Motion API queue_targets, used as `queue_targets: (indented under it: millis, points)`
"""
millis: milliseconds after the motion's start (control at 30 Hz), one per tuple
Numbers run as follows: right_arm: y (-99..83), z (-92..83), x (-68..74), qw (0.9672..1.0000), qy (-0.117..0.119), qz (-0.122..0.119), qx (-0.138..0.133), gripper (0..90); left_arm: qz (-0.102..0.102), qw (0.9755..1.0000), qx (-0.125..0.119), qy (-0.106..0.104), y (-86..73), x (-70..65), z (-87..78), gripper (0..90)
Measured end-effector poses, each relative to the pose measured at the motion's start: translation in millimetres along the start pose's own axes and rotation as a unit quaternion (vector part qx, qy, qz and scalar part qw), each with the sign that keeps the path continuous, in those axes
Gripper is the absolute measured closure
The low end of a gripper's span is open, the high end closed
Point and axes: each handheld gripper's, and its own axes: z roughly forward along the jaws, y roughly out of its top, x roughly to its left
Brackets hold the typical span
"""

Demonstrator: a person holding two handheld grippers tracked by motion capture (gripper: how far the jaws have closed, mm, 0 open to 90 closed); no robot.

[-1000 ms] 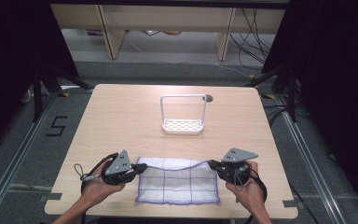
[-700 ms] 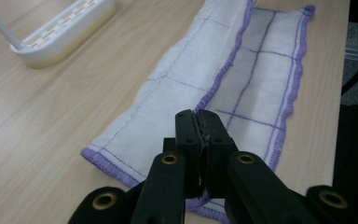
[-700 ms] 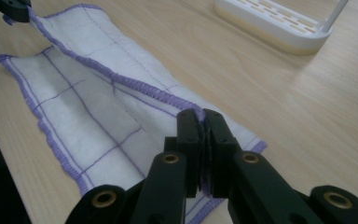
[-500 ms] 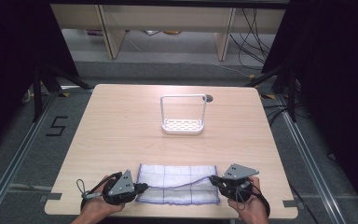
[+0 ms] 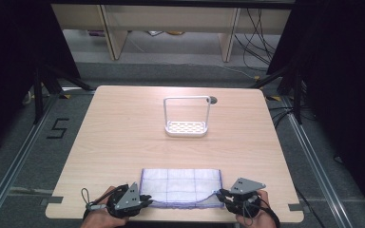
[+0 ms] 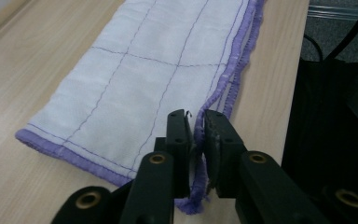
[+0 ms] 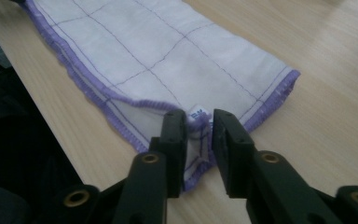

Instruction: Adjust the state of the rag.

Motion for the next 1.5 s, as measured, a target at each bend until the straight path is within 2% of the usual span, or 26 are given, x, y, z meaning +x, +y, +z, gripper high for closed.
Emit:
queue_targets:
  millis: [33, 67, 133, 200, 300, 333, 433, 500, 567, 600, 633, 667, 700, 733, 767, 833, 933, 1000, 1100, 1133, 1200, 1233, 1267, 1367, 1433, 1500]
  points:
    - [-1.4, -2.3, -0.7, 1.0000, 0.002, 0.003, -0.001, 70.0, -0.006, 1.0000, -0.001, -0.006, -0.2, -0.2, -0.3, 71.8]
    - [-2.6, -4.5, -1.2, 0.9999, -0.001, 0.011, -0.009, 65.8, -0.031, 0.9994, -0.014, -0.009, 0.2, -2.5, -0.6, 64.5]
    - [-3.2, -10.7, -2.9, 0.9991, -0.012, 0.036, -0.019, 60.8, -0.037, 0.9989, -0.025, -0.010, 1.7, 0.6, -4.4, 58.4]
    - [-2.5, -15.6, -6.5, 0.9978, -0.026, 0.048, -0.036, 56.9, -0.064, 0.9969, -0.047, -0.006, 3.1, 5.1, -7.5, 50.2]
    - [-0.2, -20.2, -8.3, 0.9948, -0.042, 0.080, -0.047, 53.3, -0.078, 0.9959, -0.046, -0.006, 4.5, 12.2, -11.5, 46.3]
    - [0.2, -19.0, -10.4, 0.9951, -0.041, 0.077, -0.047, 52.5, -0.087, 0.9945, -0.059, 0.008, 6.6, 20.5, -12.1, 45.1]
    - [0.3, -12.2, -8.9, 0.9937, -0.060, 0.091, -0.024, 50.2, -0.102, 0.9925, -0.061, 0.032, 12.4, 35.4, -11.4, 43.0]
    - [0.2, -6.1, -6.4, 0.9941, -0.065, 0.086, -0.008, 48.6, -0.110, 0.9916, -0.059, 0.035, 14.4, 47.9, -7.2, 42.0]
    - [1.6, -2.3, -0.8, 0.9936, -0.065, 0.093, 0.006, 46.3, -0.110, 0.9915, -0.053, 0.045, 14.8, 54.3, -5.1, 41.5]
    - [2.1, -1.9, 2.2, 0.9931, -0.068, 0.095, 0.011, 45.6, -0.114, 0.9915, -0.037, 0.051, 13.3, 67.5, 0.0, 41.3]
    - [2.2, -1.1, 2.9, 0.9940, -0.069, 0.085, 0.011, 45.2, -0.130, 0.9889, -0.046, 0.056, 12.3, 72.1, 4.6, 41.4]
    - [1.7, 0.6, 4.2, 0.9943, -0.067, 0.082, 0.008, 45.0, -0.122, 0.9904, -0.028, 0.058, 10.3, 79.4, 5.6, 41.5]
    - [2.6, -0.2, 5.9, 0.9938, -0.069, 0.085, 0.016, 44.9, -0.122, 0.9904, -0.028, 0.058, 10.3, 79.4, 5.6, 41.8]
    - [1.8, 0.9, 6.7, 0.9940, -0.074, 0.080, 0.013, 44.9, -0.140, 0.9880, -0.023, 0.060, 7.0, 86.8, 11.7, 42.1]
    - [2.1, -0.1, 8.9, 0.9931, -0.071, 0.091, 0.019, 44.9, -0.139, 0.9884, -0.016, 0.060, 5.5, 90.5, 12.9, 42.4]
    - [0.2, -0.2, 10.4, 0.9933, -0.077, 0.084, 0.024, 44.7, -0.142, 0.9884, -0.008, 0.054, 3.2, 95.1, 15.5, 43.1]
    - [-1.5, 0.3, 14.4, 0.9919, -0.083, 0.090, 0.032, 44.7, -0.147, 0.9873, -0.004, 0.059, 1.2, 99.0, 19.3, 43.8]
    - [-2.1, 1.2, 17.1, 0.9912, -0.082, 0.096, 0.040, 44.2, -0.145, 0.9877, 0.002, 0.059, -0.5, 101.7, 22.0, 44.5]
    - [-3.8, 3.4, 17.7, 0.9919, -0.085, 0.082, 0.046, 44.7, -0.138, 0.9888, 0.008, 0.056, -3.8, 99.6, 27.2, 48.7]
    - [-3.8, 3.4, 19.0, 0.9914, -0.087, 0.086, 0.048, 44.9, -0.123, 0.9908, 0.018, 0.053, -4.3, 98.4, 27.6, 49.7]
    - [-5.4, 5.5, 19.2, 0.9915, -0.092, 0.073, 0.056, 45.8, -0.117, 0.9914, 0.020, 0.056, -4.8, 93.7, 30.1, 51.9]
    - [-6.2, 6.9, 19.5, 0.9909, -0.099, 0.068, 0.062, 45.9, -0.103, 0.9926, 0.025, 0.060, -5.0, 94.0, 29.9, 52.7]
    - [-6.8, 7.7, 19.4, 0.9903, -0.104, 0.062, 0.069, 45.8, -0.110, 0.9921, 0.022, 0.056, -5.1, 92.6, 30.4, 53.7]
    - [-7.1, 7.6, 20.2, 0.9902, -0.104, 0.064, 0.069, 46.0, -0.108, 0.9924, 0.020, 0.056, -5.6, 92.0, 30.4, 56.3]
    - [-3.7, 2.8, 21.2, 0.9911, -0.103, 0.065, 0.053, 46.4, -0.110, 0.9923, 0.020, 0.053, -5.9, 90.7, 30.8, 59.0]
    - [-1.7, 1.5, 22.6, 0.9916, -0.095, 0.075, 0.045, 46.4, -0.099, 0.9933, 0.026, 0.054, -5.2, 89.9, 30.0, 60.9]
